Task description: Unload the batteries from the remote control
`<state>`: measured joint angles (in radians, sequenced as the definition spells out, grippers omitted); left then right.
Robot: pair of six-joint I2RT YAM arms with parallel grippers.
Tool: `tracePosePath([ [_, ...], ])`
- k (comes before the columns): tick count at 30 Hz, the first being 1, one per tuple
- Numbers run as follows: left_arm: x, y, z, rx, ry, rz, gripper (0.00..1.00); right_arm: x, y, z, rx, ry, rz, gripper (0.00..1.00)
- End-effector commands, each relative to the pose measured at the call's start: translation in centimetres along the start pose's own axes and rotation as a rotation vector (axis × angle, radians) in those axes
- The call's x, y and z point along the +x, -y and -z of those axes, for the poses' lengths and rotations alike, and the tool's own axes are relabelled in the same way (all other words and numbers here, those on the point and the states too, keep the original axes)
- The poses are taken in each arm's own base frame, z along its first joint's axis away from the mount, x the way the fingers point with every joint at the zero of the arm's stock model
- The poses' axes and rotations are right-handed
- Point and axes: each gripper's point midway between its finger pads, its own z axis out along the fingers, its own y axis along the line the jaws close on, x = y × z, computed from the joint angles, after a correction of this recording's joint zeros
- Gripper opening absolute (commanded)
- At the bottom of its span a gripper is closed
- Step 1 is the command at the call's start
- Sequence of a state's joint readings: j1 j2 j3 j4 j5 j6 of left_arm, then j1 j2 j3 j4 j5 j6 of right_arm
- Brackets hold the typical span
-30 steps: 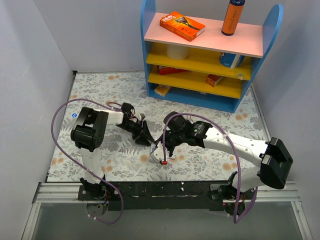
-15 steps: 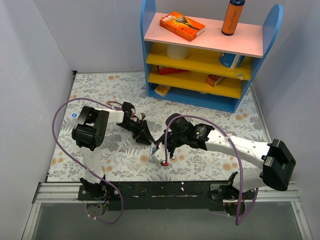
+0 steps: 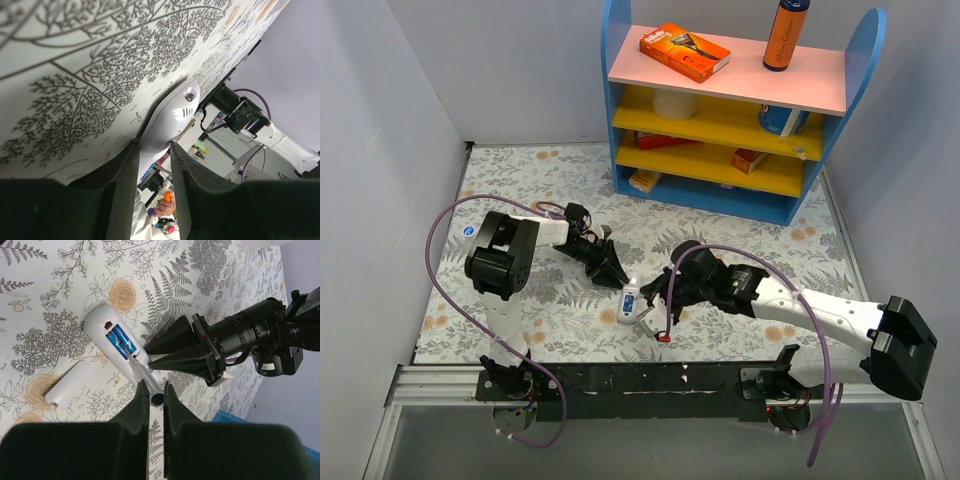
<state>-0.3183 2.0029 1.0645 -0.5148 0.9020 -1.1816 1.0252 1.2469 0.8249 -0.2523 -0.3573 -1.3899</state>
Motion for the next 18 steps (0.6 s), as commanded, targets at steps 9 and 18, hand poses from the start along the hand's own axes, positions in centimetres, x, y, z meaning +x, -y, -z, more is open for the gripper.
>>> tracePosePath([
  [9,-0.6,-5.5,-2.6,-0.198,0.039,0.022,0.31,4.3,-4.7,0.2,-0.048,-0.189,-0.064,0.01],
  [18,-0.5,-5.8,-2.6,-0.209,0.041,0.034,0.31,4.4,-5.5,0.7,-0.040,-0.196,-0.084,0.01],
])
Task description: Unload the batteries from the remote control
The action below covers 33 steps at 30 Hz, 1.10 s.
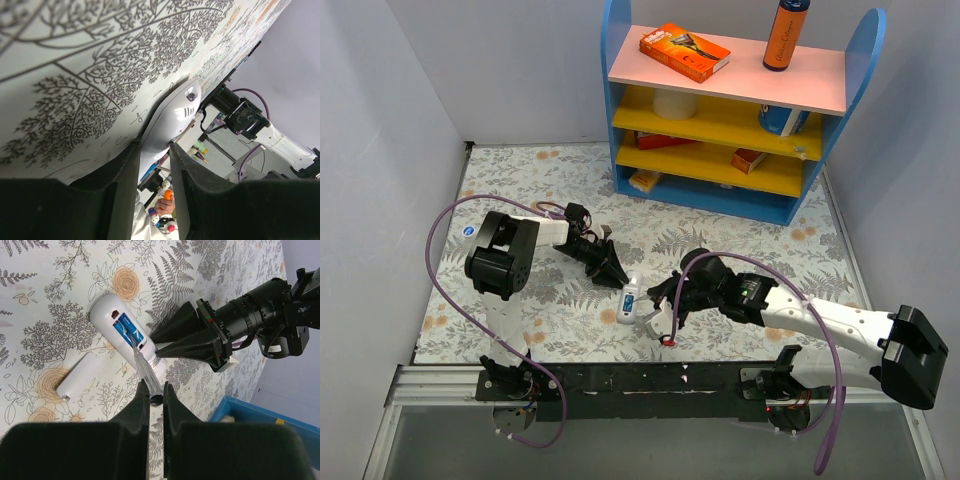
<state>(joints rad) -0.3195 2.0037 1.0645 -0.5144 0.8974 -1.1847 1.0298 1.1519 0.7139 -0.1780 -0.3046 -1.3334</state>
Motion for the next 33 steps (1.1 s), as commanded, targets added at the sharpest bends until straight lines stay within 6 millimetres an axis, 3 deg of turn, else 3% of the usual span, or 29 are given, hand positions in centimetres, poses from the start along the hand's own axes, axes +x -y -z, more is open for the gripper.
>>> tracePosePath([
  [1,-0.4,-5.8,-2.5,-0.208,0.041,0.035,0.31,3.9,-4.2,-0.1,-0.097,-0.165,-0.053,0.01],
  [10,-0.3,-5.9,-2.5,-0.208,0.044,0.040,0.31,4.0,-5.3,0.1,-0.081,-0.163,-0.087,0.01],
  [20,-0.2,-5.8,-2.4,-0.208,0.052,0.040,0.31,3.3,-4.5,0.2,-0.053,-0.132,-0.110,0.01],
  [28,-0.6,-4.2,-1.6,-0.184,0.078,0.002,0.35,2.7,-4.1,-0.2,-0.001,-0.084,-0.150,0.01],
  [33,-0.4,-4.4,-0.9,-0.231,0.098,-0.005,0.34,2.9,-3.7,0.1,0.044,-0.070,-0.163,0.01],
])
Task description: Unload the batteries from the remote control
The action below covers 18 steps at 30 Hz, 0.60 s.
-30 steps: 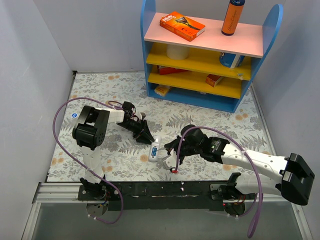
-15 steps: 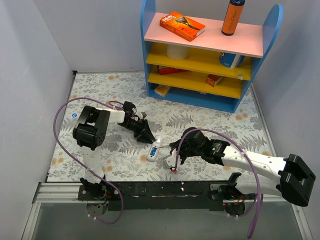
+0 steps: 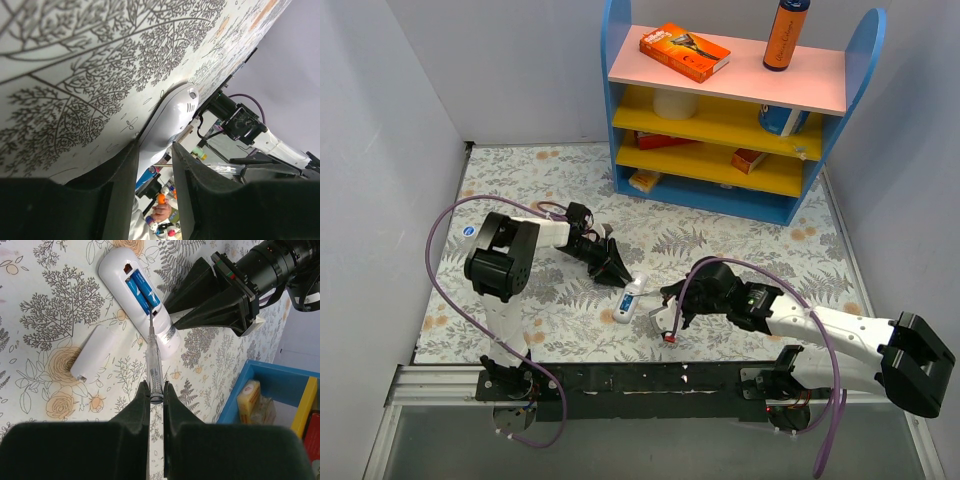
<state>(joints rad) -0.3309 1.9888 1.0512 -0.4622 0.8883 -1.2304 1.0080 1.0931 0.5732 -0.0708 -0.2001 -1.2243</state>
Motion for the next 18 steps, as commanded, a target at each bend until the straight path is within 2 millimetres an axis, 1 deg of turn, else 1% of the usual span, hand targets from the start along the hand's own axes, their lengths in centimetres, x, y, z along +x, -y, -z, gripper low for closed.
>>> tracePosePath([
  [1,-0.1,-5.3,-0.4,-0.265,0.083,-0.001,0.34,-0.1,-1.4,-0.3,-0.025,0.042,-0.054,0.01],
  [2,-0.3,-5.1,0.0,-0.271,0.100,-0.012,0.34,-0.2,-1.4,-0.3,-0.024,0.046,-0.059,0.01],
  [4,-0.4,-5.3,0.5,-0.307,0.126,-0.014,0.35,-0.4,-1.2,-0.2,-0.017,0.063,-0.063,0.01],
  [5,-0.5,-4.9,0.9,-0.309,0.142,-0.027,0.36,-0.6,-1.0,-0.2,-0.012,0.070,-0.064,0.01],
  [8,-0.3,-4.9,1.5,-0.331,0.160,-0.033,0.39,-1.0,-0.6,-0.2,0.005,0.100,-0.072,0.01],
  [9,-0.2,-4.5,1.7,-0.320,0.167,-0.042,0.39,-1.0,-0.7,-0.2,0.000,0.106,-0.077,0.01],
  [11,0.2,-4.0,1.6,-0.290,0.151,-0.048,0.39,-1.2,-0.7,-0.3,-0.005,0.117,-0.079,0.01],
  [13,0.5,-4.0,1.5,-0.287,0.146,-0.045,0.38,-1.2,-0.9,-0.5,-0.015,0.123,-0.087,0.01],
  [15,0.7,-4.1,1.3,-0.282,0.135,-0.042,0.38,-1.7,0.0,-0.5,0.016,0.146,-0.082,0.01],
  [18,0.8,-3.9,0.6,-0.250,0.113,-0.031,0.36,-2.3,0.2,-0.5,0.014,0.172,-0.087,0.01],
])
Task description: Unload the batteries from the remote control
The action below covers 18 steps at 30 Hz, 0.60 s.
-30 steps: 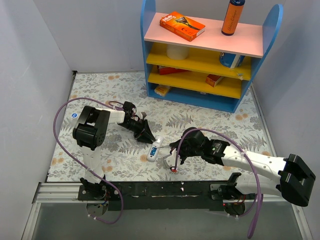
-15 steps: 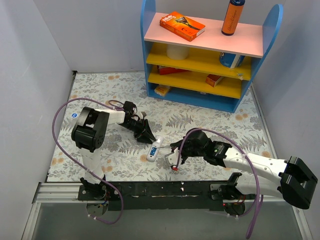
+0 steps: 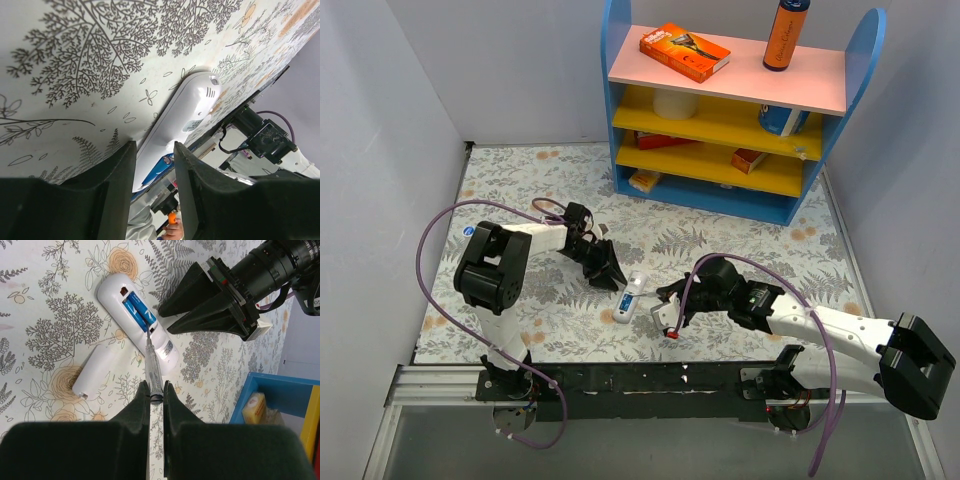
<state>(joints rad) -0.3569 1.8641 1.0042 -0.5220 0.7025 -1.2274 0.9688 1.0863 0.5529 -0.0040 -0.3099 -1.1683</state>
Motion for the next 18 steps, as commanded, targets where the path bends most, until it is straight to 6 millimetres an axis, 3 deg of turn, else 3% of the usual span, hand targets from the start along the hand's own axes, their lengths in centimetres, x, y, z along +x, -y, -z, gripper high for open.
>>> tracePosePath([
  [1,0.0,-2.6,-1.2,-0.092,0.015,-0.003,0.36,-1.4,-0.2,-0.5,-0.012,0.081,-0.029,0.01],
  [10,0.4,-3.0,-2.5,-0.106,-0.005,0.007,0.34,-1.8,-0.4,-0.4,0.039,0.115,-0.126,0.01],
  [17,0.3,-3.1,-2.5,-0.113,-0.002,0.011,0.35,-0.9,-2.4,-0.1,-0.034,0.066,-0.189,0.01],
  [18,0.3,-3.2,-2.6,-0.113,-0.003,0.012,0.35,-0.8,-2.5,-0.2,-0.041,0.060,-0.193,0.07],
])
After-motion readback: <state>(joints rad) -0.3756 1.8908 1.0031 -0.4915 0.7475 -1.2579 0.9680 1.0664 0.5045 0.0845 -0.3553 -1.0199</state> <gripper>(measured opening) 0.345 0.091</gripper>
